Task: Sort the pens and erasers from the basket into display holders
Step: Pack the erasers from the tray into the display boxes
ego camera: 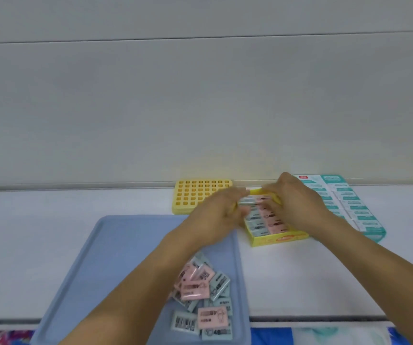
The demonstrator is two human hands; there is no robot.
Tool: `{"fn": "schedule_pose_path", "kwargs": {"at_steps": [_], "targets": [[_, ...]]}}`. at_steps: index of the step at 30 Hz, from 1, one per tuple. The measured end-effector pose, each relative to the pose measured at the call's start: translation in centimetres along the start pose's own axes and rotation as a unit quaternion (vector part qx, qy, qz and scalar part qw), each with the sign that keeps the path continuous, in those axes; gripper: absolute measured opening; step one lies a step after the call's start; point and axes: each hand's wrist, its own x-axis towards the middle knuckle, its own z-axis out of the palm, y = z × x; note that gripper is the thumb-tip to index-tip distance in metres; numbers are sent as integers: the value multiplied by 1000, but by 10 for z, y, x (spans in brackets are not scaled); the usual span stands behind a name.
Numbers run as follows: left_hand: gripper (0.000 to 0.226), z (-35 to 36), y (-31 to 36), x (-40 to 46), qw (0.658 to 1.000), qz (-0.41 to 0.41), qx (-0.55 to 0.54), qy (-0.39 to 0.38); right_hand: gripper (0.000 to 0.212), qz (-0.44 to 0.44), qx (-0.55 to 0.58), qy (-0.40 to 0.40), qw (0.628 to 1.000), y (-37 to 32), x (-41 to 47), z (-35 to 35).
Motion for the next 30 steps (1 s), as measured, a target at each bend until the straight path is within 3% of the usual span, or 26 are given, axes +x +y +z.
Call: {"fn": "schedule_pose_path", "kwargs": {"at_steps": [2,5,11,16,21,24,30], "targets": [[35,-23,-12,-20,995,-2,-60,84,39,-17,38,45,998,-6,-12,-3],[22,-49,-34,-55,991,-44,-77,96,27,-87,133,84,984,-30,-29,-8],[14,-58,-55,-105,992,-106,-42,50,14,-195,183,-59,962,-81,-53,-12],[5,-52,-58,-118,991,-134,14,4,11,-198,141,-114,963,-102,-57,-3],[23,-47,-51,-112,980,-183,77,-25,18,-107,-2,-27,994,-106,-35,14],[19,-44,-45,-107,977,-194,73,-40,19,-64,-28,-32,997,-103,-24,21],[17,-40,-46,-103,978,-207,4,-19,17,-84,-11,-36,996,-105,-16,25]]}}
